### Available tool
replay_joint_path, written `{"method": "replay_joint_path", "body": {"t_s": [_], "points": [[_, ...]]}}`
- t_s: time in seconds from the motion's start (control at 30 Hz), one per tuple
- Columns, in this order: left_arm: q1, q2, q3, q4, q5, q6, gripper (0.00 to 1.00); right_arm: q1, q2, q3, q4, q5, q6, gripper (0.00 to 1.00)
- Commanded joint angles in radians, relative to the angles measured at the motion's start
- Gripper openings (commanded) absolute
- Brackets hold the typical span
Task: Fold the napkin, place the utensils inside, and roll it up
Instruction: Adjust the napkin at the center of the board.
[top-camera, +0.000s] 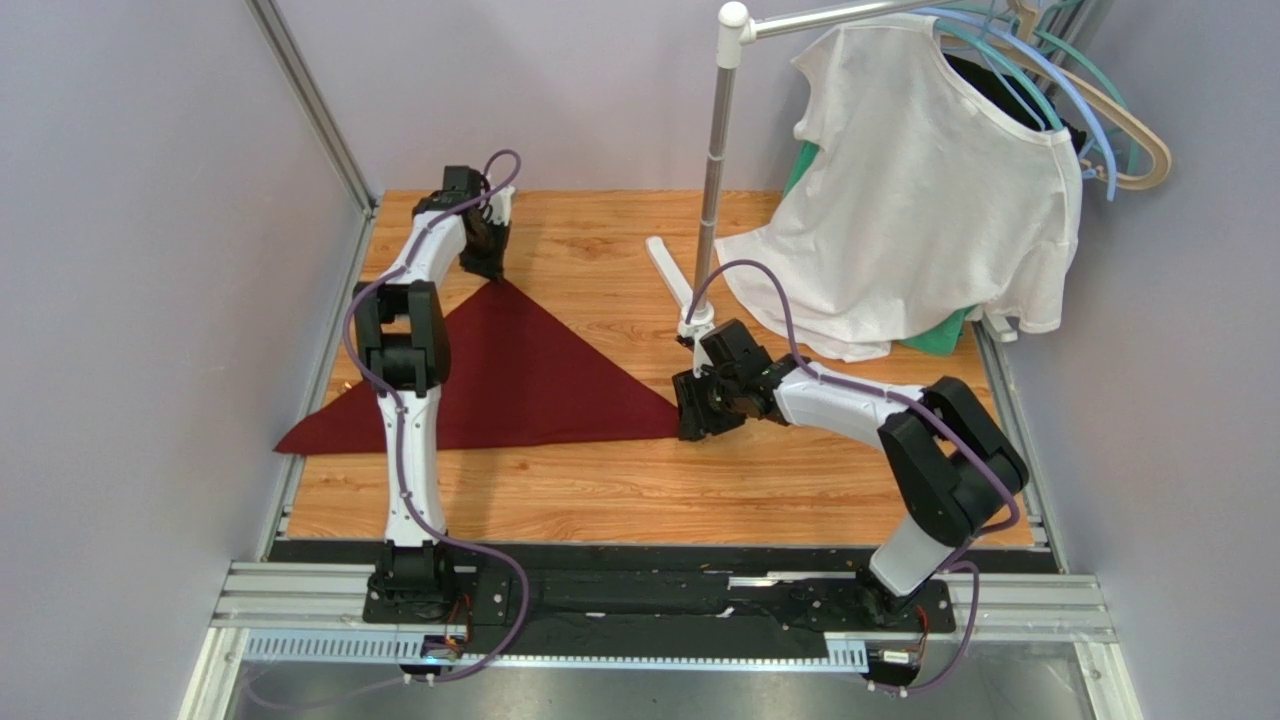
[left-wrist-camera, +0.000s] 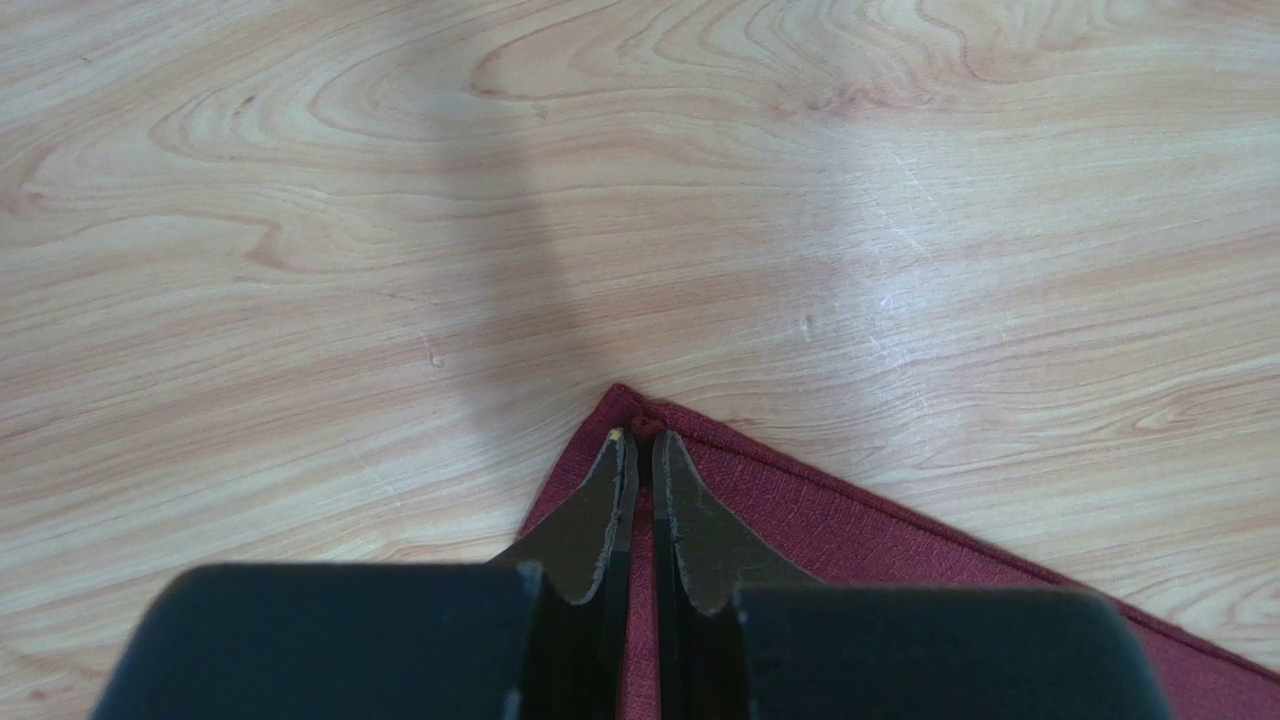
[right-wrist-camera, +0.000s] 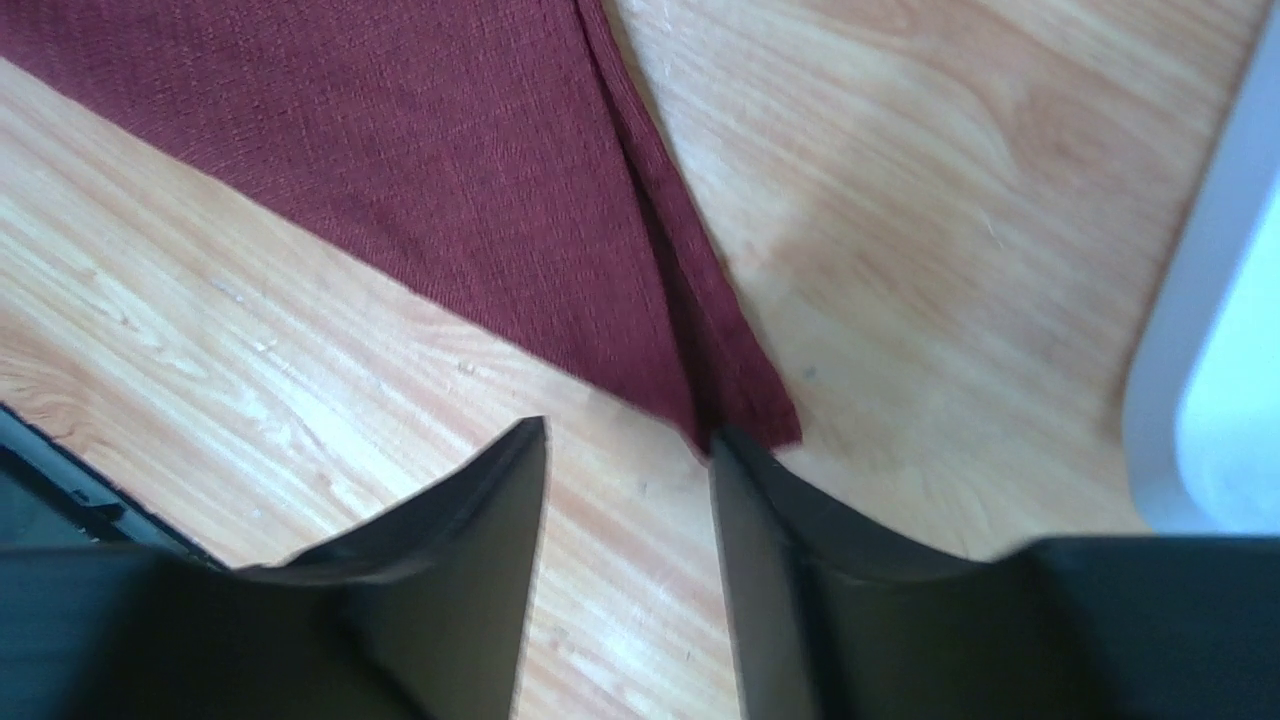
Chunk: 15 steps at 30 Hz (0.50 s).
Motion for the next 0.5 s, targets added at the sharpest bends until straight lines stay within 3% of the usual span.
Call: {"method": "replay_joint_path", "body": {"t_s": [0.0, 0.23, 0.27, 0.3, 0.37, 0.4, 0.47], "points": [[0.002, -0.004, 0.046, 0.006, -0.003, 0.01, 0.11, -0.005, -0.098, 0.039, -0.107, 0.045, -0.007, 0.56], [0.002, -0.04, 0.055, 0.004, -0.028, -0.001, 0.54, -0.022, -0.111, 0.049, -0.107, 0.093, 0.018, 0.6], [0.002, -0.048, 0.056, 0.004, -0.031, 0.001, 0.62, -0.028, -0.1, 0.049, -0.1, 0.09, 0.036, 0.6], [-0.001, -0.066, 0.058, 0.003, -0.031, -0.001, 0.78, -0.045, -0.091, 0.052, -0.093, 0.082, 0.044, 0.6], [-0.007, -0.085, 0.063, 0.004, -0.052, -0.002, 0.84, -0.06, -0.063, 0.053, -0.06, 0.047, 0.053, 0.6], [-0.009, -0.106, 0.064, 0.004, -0.058, -0.002, 0.99, -0.067, -0.054, 0.053, -0.051, 0.039, 0.054, 0.6], [-0.018, -0.132, 0.069, 0.003, -0.083, -0.004, 0.99, -0.068, -0.026, 0.06, -0.034, 0.012, 0.05, 0.59]]}}
